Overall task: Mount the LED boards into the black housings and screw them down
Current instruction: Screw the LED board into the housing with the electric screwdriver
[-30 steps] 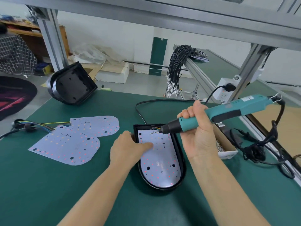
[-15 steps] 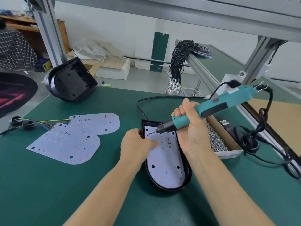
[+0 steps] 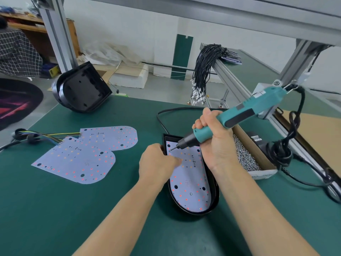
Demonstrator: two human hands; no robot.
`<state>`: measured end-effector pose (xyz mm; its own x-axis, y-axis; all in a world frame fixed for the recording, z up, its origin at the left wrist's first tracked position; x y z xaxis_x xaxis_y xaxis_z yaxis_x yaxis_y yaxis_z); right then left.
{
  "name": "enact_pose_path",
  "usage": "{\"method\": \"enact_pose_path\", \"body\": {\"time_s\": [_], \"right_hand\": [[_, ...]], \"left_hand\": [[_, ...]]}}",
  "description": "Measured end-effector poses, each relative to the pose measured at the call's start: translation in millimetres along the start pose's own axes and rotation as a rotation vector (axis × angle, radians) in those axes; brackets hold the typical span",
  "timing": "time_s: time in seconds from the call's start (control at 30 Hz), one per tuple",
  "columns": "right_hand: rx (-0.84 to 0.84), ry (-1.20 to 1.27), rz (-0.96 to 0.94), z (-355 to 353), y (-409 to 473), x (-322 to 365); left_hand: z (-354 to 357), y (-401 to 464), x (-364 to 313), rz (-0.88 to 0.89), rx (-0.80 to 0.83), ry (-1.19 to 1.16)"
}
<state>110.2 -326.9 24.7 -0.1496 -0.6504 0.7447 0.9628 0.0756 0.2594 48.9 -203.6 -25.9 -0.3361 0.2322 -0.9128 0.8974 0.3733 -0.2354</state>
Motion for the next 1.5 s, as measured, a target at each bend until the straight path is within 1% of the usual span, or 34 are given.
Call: {"method": "enact_pose_path", "body": {"time_s": [0.13, 0.23, 0.33, 0.47, 0.63, 0.7, 0.77, 0.9, 0.97, 1.0, 1.03, 1.13, 1.17, 1.23, 1.3, 1.37, 1.5], "right_hand": [[0.151, -0.078, 0.056, 12, 8, 2], [0.320, -0.059, 0.202, 15, 9, 3], [0.386, -0.020, 0.300, 10, 10, 4], [0.459, -0.070, 0.305, 6, 11, 5], [0.728, -0.139, 0.398, 21, 20, 10], [0.777, -0.173, 0.409, 27, 24, 8], [0.714, -0.123, 0.395, 27, 26, 5], [0.360, 0.202, 0.301, 10, 28, 16], [0.212, 0.276, 0.292, -3, 30, 26], [0.143, 0.260, 0.302, -9, 31, 32], [0.069, 0.204, 0.317, -16, 31, 37], [-0.135, -0.087, 0.393, -36, 25, 48], [-0.184, -0.195, 0.417, -41, 22, 49], [-0.226, -0.422, 0.446, -50, 12, 46], [-0.208, -0.618, 0.449, -55, 1, 38], [-0.154, -0.813, 0.463, -58, -11, 27], [-0.022, -1.323, 0.495, -57, -24, 3]], "left_hand": [[1, 1, -2, 0.001, 0.002, 0.030], [-1, -1, -3, -0.020, 0.020, 0.012], [-3, -6, -6, -0.020, 0.031, -0.029], [-4, -9, -8, -0.020, 0.051, -0.060], [-3, -8, -6, -0.030, 0.062, -0.077], [-3, -7, -4, -0.031, 0.062, -0.085], [-3, -4, 1, -0.042, 0.060, -0.104], [-3, 0, 8, -0.061, 0.070, -0.161], [-3, -1, 8, -0.072, 0.077, -0.204], [-4, -1, 9, -0.078, 0.083, -0.236], [-5, -1, 10, -0.086, 0.089, -0.278], [-17, -1, 15, -0.110, 0.103, -0.432], [-22, 0, 16, -0.117, 0.113, -0.481], [-33, 0, 18, -0.116, 0.130, -0.563], [-43, 2, 20, -0.103, 0.133, -0.626], [-50, 4, 19, -0.087, 0.131, -0.660], [-58, 7, 16, -0.094, 0.178, -0.693]]}}
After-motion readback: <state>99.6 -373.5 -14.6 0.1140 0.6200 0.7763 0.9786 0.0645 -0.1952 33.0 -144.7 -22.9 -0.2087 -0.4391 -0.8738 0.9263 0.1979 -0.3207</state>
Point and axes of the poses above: each hand's wrist, its own y-axis towards the middle knuckle, its own z-axis out of the palm, x = y × z, the point moved 3 cm from there along y, towards the middle knuckle, and after that the axes turned 3 degrees about y, right-handed, at the moved point
